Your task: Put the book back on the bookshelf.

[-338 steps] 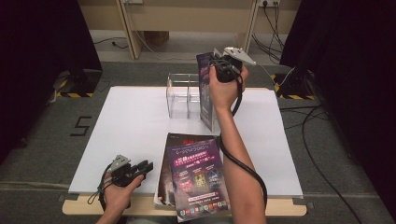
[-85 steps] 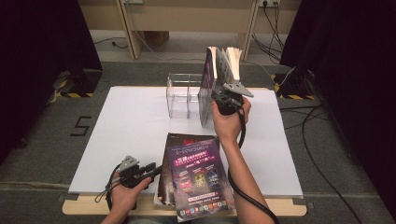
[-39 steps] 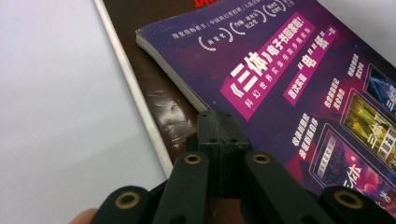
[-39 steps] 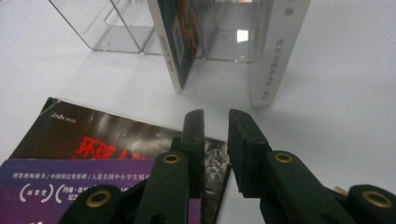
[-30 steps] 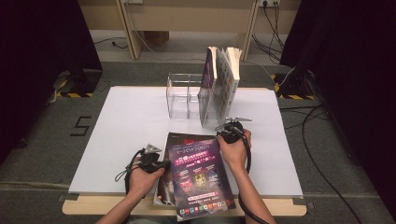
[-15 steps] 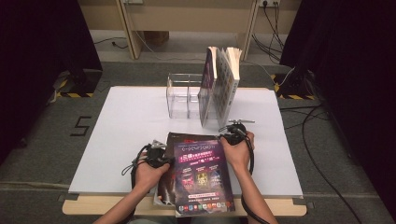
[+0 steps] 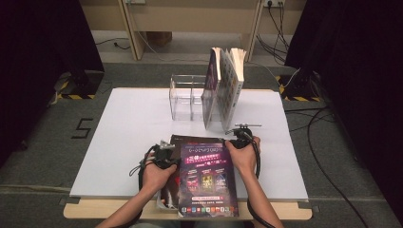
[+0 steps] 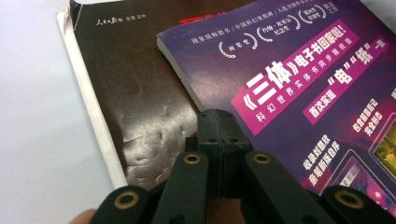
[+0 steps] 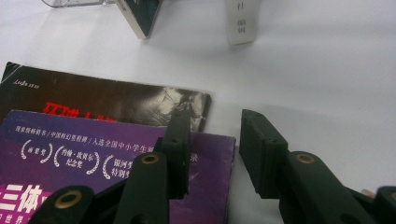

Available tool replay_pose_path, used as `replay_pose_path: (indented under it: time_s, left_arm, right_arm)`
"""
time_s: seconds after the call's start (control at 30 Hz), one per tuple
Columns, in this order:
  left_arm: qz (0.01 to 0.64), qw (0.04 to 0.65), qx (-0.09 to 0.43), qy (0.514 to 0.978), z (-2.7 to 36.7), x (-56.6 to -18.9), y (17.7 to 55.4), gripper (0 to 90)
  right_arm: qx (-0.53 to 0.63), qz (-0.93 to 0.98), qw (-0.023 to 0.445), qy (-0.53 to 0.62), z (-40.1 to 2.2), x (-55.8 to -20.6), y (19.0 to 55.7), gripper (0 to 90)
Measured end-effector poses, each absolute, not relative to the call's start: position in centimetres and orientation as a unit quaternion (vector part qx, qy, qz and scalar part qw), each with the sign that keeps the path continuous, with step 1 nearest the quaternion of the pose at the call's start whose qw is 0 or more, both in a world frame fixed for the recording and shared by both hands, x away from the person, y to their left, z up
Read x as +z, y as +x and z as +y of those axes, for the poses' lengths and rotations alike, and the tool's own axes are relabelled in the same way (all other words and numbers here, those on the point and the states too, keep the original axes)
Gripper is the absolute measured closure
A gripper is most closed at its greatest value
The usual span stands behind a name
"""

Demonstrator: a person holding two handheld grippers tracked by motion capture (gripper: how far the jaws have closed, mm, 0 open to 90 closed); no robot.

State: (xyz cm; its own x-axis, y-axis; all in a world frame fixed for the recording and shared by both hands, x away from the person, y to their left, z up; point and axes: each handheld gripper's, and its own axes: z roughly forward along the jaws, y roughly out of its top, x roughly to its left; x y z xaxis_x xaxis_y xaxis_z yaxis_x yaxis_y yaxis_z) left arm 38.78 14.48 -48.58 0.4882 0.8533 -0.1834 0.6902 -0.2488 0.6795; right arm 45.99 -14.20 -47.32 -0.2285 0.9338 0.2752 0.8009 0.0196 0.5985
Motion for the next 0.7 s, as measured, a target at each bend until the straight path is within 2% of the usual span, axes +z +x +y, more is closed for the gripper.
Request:
replay_pose_path:
  time_s: [0.47, 0.6, 0.7]
  left_arm:
    - [0.495, 0.365, 0.114, 0.78, 14.34, -48.58, 38.83, 87.9]
    - [0.497, 0.371, 0.108, 0.777, 14.91, -48.49, 38.65, 82.4]
    - [0.495, 0.381, 0.109, 0.773, 15.31, -48.15, 37.99, 81.5]
  right_arm:
    - [0.335, 0.701, 0.085, 0.624, -14.06, -47.38, 46.0, 61.4]
    - [0.341, 0.704, 0.086, 0.617, -14.28, -47.56, 46.05, 61.0]
    - [0.341, 0.706, 0.085, 0.615, -14.38, -47.62, 46.12, 60.6]
